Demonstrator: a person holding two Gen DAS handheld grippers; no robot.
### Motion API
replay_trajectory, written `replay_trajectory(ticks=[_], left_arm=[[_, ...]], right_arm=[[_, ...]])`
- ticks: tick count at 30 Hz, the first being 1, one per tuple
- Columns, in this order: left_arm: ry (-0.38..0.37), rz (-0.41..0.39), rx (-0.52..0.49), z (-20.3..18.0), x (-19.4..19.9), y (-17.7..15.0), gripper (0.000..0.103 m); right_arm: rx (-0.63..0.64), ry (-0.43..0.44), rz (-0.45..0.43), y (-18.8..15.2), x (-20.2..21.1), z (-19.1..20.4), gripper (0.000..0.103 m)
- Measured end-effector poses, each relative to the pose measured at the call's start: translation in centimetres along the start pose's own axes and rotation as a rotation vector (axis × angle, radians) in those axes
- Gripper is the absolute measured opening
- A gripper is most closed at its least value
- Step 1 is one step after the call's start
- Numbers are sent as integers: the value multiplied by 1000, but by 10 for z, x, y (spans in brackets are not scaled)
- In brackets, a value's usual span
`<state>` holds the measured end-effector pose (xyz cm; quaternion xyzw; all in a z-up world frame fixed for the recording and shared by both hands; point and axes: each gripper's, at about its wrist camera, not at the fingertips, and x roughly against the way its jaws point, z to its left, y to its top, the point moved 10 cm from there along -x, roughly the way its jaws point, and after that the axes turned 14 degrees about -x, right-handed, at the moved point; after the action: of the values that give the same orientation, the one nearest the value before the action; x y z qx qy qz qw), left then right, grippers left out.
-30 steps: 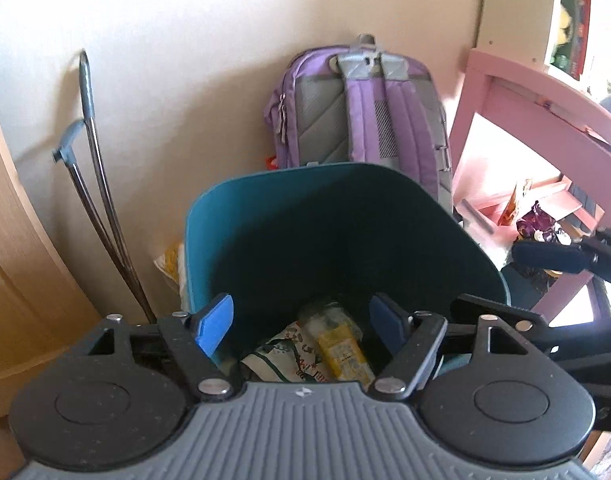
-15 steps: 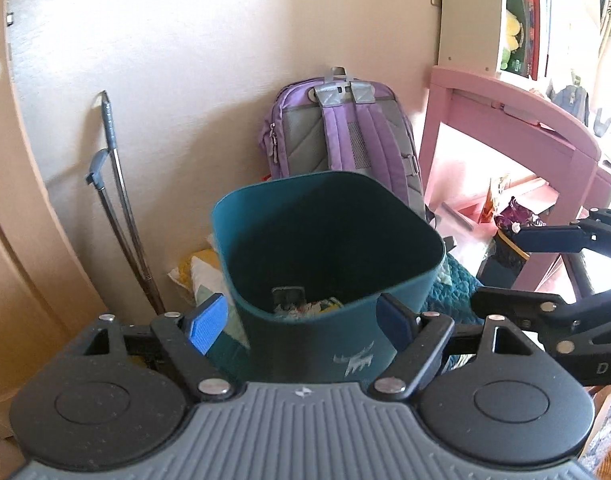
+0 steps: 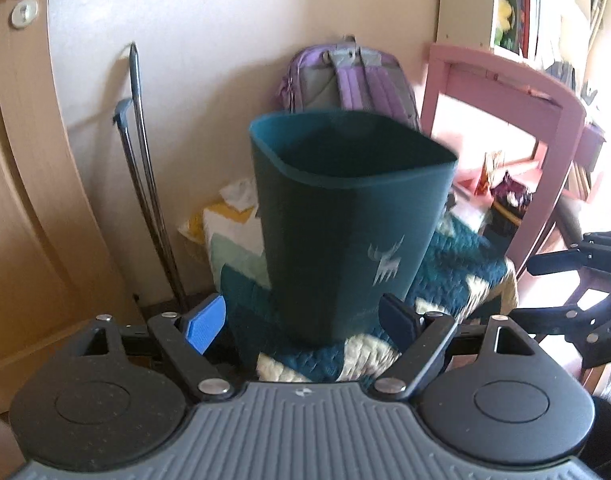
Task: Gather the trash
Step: 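Move both tools back down to the trash pile on the floor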
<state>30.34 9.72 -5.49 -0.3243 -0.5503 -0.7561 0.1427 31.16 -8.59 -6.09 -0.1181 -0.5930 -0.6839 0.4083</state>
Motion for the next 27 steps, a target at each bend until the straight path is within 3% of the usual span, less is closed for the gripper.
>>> replay_trajectory(ticks=[2, 7, 10, 19, 27], left_arm=[[-10, 23, -10, 2, -10, -22, 84], [-119, 147, 13, 3, -55, -93, 84], [-131, 216, 6, 4, -85, -136, 84], [-176, 466, -209, -39, -182, -280, 84], [-272, 651, -80, -58, -263, -375, 84]], right_arm=[[-17, 4, 30, -19, -15, -3, 78], [-40, -11, 120, -69, -62, -13, 78], [-16, -17, 172, -104, -92, -15, 79], [69, -76, 419, -223, -182, -36, 79], [195, -58, 652, -317, -249, -41, 78]])
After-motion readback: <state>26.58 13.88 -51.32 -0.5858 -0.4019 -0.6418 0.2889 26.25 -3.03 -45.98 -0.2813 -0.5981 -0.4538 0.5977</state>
